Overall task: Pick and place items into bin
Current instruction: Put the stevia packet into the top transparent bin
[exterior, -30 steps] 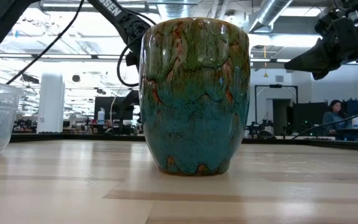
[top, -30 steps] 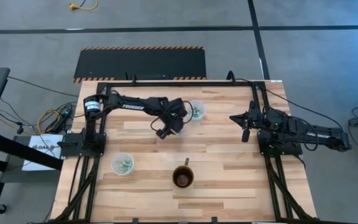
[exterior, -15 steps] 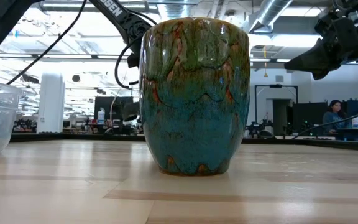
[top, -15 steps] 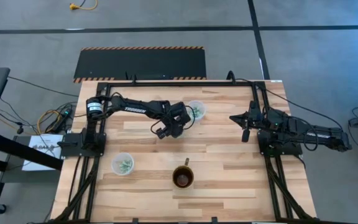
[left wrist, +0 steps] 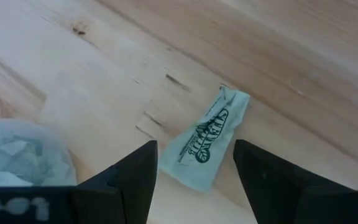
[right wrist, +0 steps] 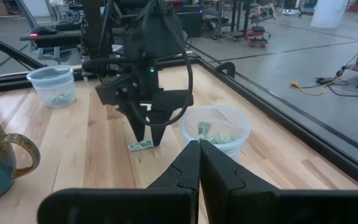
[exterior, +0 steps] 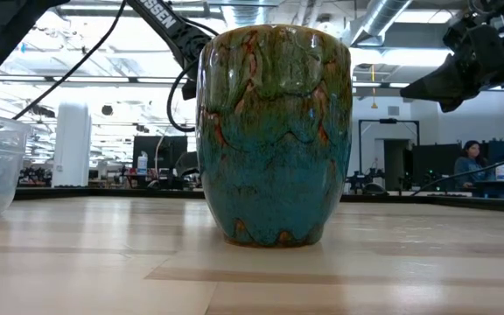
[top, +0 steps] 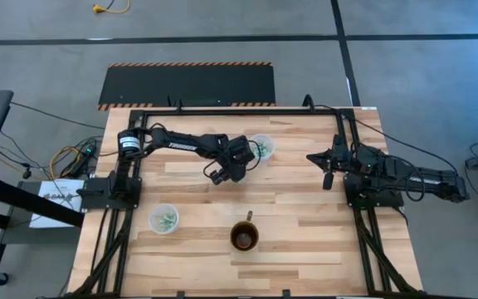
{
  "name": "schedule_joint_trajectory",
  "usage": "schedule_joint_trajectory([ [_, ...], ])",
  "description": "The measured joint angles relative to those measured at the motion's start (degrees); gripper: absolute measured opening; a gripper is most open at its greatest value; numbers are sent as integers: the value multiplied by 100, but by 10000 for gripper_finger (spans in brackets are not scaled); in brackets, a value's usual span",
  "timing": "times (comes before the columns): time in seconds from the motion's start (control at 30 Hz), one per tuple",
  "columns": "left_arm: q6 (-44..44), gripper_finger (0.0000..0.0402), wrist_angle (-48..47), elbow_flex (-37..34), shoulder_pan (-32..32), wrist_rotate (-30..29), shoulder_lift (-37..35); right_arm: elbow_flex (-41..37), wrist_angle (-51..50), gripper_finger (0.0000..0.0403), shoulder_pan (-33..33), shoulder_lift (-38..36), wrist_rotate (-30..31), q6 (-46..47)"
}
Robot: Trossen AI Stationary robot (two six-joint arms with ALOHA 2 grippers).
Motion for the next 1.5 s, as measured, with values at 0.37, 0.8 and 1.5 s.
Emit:
schedule_joint_trajectory([
  [0.37,-709,208,-537,-4,-13,584,22,0,0,0,2,2,0,0],
  [0.8,-3176,208,-434,-26,-39,610,28,0,0,0,2,2,2,0],
  [1.5,-3754,14,1,-22,-179,-343,22,1,0,0,2,1,2,0],
])
